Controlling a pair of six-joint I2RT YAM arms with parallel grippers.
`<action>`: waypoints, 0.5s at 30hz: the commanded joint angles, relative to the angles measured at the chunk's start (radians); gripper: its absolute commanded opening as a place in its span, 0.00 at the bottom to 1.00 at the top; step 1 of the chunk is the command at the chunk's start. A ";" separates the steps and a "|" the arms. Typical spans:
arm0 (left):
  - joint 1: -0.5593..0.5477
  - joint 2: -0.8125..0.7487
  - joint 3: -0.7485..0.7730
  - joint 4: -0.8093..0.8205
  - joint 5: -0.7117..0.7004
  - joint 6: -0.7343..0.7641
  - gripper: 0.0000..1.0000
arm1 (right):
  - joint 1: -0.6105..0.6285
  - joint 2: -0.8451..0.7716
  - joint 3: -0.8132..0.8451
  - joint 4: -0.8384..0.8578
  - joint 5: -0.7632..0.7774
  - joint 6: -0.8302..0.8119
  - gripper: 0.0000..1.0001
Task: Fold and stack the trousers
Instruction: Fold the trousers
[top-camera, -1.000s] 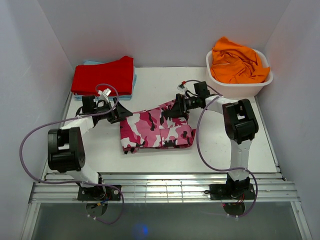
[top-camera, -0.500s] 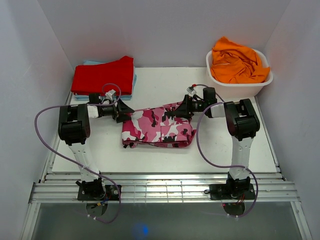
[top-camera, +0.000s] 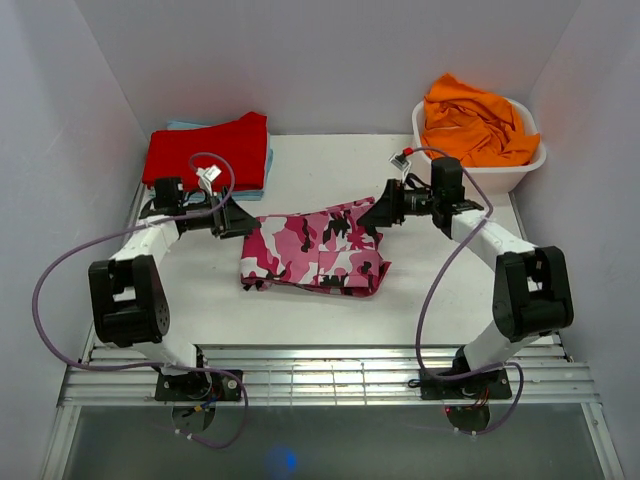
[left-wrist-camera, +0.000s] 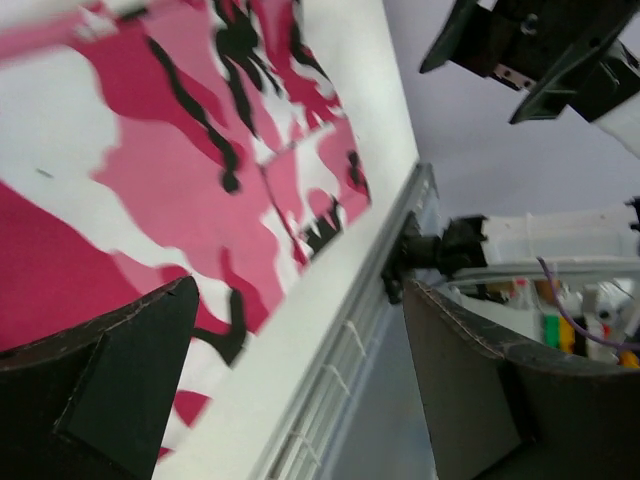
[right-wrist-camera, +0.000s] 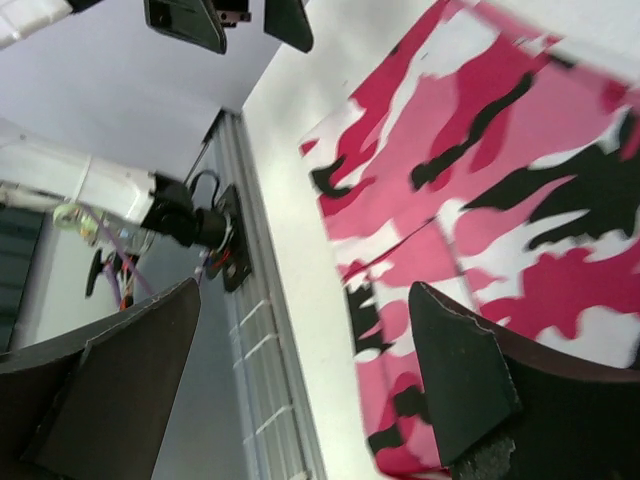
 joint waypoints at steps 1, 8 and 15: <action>-0.036 -0.060 -0.147 -0.037 0.109 -0.043 0.93 | 0.041 -0.027 -0.111 -0.182 -0.079 -0.104 0.91; -0.105 0.116 -0.270 0.122 0.072 -0.180 0.90 | 0.068 0.169 -0.209 -0.307 -0.084 -0.237 0.92; -0.046 0.331 -0.215 0.091 -0.083 -0.104 0.86 | -0.013 0.346 -0.159 -0.378 -0.002 -0.345 0.97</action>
